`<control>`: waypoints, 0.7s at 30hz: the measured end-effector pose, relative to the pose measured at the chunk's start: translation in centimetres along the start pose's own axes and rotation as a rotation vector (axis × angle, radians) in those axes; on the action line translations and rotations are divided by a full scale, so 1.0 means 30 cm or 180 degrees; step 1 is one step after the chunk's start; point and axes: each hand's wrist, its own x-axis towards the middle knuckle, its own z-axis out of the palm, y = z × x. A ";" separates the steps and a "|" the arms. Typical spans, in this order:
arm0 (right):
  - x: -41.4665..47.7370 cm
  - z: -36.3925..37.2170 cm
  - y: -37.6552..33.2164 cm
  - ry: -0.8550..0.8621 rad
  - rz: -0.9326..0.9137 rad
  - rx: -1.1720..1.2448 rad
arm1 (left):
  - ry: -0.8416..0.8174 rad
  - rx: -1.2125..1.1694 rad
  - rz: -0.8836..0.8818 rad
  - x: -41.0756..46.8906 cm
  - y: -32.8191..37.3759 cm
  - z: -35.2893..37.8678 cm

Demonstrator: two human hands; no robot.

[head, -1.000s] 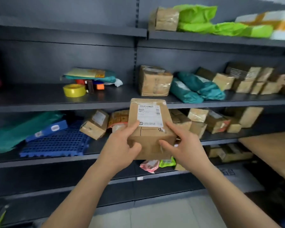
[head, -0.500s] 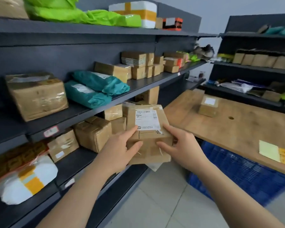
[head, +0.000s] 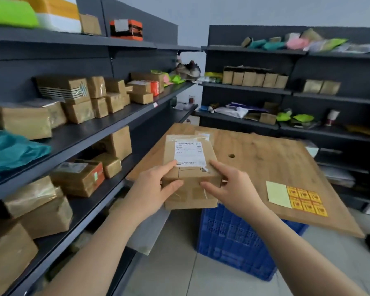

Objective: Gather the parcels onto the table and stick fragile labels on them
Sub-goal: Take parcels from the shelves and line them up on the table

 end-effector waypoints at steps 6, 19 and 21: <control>0.210 -0.054 0.221 0.0083 0.0240 -0.0184 | -0.0167 -0.0161 0.0085 0.302 -0.026 0.166; 0.670 -0.068 0.678 0.0397 0.0854 -0.0332 | -0.0834 -0.0390 0.0097 0.988 -0.175 0.508; 0.731 -0.072 0.745 0.0464 0.0976 -0.0319 | -0.0959 -0.0431 0.0078 1.087 -0.190 0.560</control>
